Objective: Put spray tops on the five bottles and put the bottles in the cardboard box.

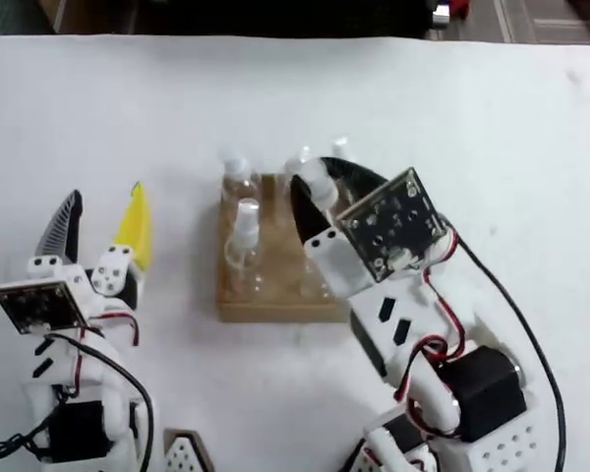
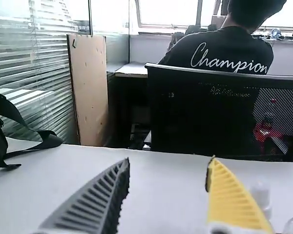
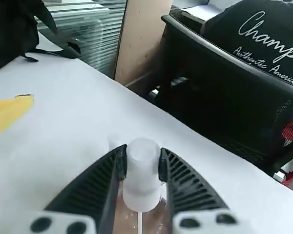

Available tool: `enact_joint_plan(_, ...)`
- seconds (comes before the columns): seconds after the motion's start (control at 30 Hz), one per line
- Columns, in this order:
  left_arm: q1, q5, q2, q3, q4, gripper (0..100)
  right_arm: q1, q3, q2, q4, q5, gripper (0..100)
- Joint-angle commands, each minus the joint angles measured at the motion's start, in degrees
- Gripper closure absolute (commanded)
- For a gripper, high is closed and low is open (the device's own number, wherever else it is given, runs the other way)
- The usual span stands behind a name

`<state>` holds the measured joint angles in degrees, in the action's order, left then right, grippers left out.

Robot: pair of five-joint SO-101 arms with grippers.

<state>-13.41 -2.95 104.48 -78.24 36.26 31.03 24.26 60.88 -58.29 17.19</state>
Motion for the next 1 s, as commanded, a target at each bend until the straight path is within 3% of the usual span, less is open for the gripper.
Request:
enact_joint_plan(0.0,-0.6,-0.3,0.4,0.3,-1.4,76,0.2,-0.4,-0.7,0.0,-1.4,97.9)
enact_joint_plan(0.53,-0.7,-0.3,0.4,0.3,-1.4,76,-1.0,11.9,-0.3,6.0,-1.5,97.1)
enact_joint_plan(0.77,-0.8,-0.3,0.4,0.3,-1.4,76,-0.7,12.4,-0.2,6.1,-1.8,78.2)
enact_joint_plan(0.97,-0.8,-0.3,0.4,0.3,-1.4,76,-0.7,12.4,-0.2,6.1,-1.9,76.5)
